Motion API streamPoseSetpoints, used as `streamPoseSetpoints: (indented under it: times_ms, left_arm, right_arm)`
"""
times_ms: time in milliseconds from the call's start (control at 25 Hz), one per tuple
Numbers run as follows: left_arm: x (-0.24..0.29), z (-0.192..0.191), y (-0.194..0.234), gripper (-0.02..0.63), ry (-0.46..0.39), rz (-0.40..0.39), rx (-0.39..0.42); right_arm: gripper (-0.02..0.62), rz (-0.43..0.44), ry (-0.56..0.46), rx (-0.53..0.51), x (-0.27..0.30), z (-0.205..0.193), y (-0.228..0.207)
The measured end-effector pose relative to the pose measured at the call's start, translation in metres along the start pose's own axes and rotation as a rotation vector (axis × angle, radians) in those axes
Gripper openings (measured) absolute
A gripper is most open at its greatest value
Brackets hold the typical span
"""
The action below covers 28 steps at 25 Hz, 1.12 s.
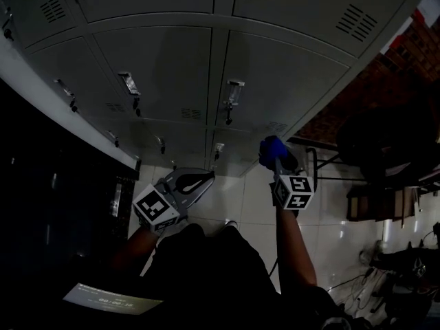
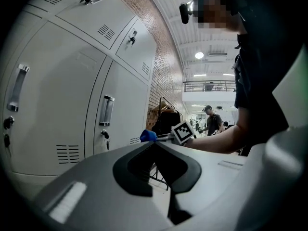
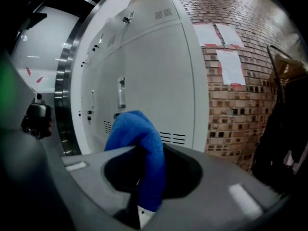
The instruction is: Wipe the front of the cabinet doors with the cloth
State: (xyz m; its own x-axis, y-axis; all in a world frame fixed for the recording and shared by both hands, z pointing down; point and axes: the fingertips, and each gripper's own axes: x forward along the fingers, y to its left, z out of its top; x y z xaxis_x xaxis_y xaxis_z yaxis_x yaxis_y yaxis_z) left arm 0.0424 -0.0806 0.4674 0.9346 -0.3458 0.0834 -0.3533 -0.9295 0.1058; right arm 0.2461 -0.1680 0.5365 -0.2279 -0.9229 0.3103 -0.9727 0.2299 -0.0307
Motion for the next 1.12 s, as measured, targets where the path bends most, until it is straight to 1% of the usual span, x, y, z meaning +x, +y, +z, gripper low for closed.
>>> streamPoseSetpoints:
  times_ms: [120, 280, 520, 640, 720, 880, 1120]
  left_arm:
    - [0.0, 0.004, 0.004, 0.002, -0.011, 0.004, 0.008]
    - [-0.001, 0.008, 0.01, 0.001, -0.021, 0.013, 0.01]
    - [0.0, 0.017, 0.015, 0.002, -0.036, 0.008, 0.016]
    - [-0.002, 0.022, 0.016, 0.001, -0.038, 0.004, 0.016]
    - [-0.002, 0.025, 0.019, 0.001, -0.037, 0.006, 0.02]
    - [-0.005, 0.027, 0.019, 0.001, -0.034, 0.012, 0.017]
    - [-0.005, 0.03, 0.02, 0.001, -0.028, 0.006, 0.021]
  right_arm:
    - [0.069, 0.091, -0.034, -0.046, -0.012, 0.018, 0.039]
    - [0.069, 0.179, -0.088, -0.087, -0.029, 0.04, 0.076]
    - [0.069, 0.234, -0.123, -0.088, -0.047, 0.063, 0.102]
    - [0.069, 0.275, -0.145, -0.065, -0.054, 0.071, 0.115]
    - [0.069, 0.304, -0.159, -0.071, -0.055, 0.077, 0.124]
    - [0.069, 0.345, -0.16, -0.092, -0.06, 0.084, 0.14]
    - [0.069, 0.38, -0.159, -0.097, -0.061, 0.088, 0.151]
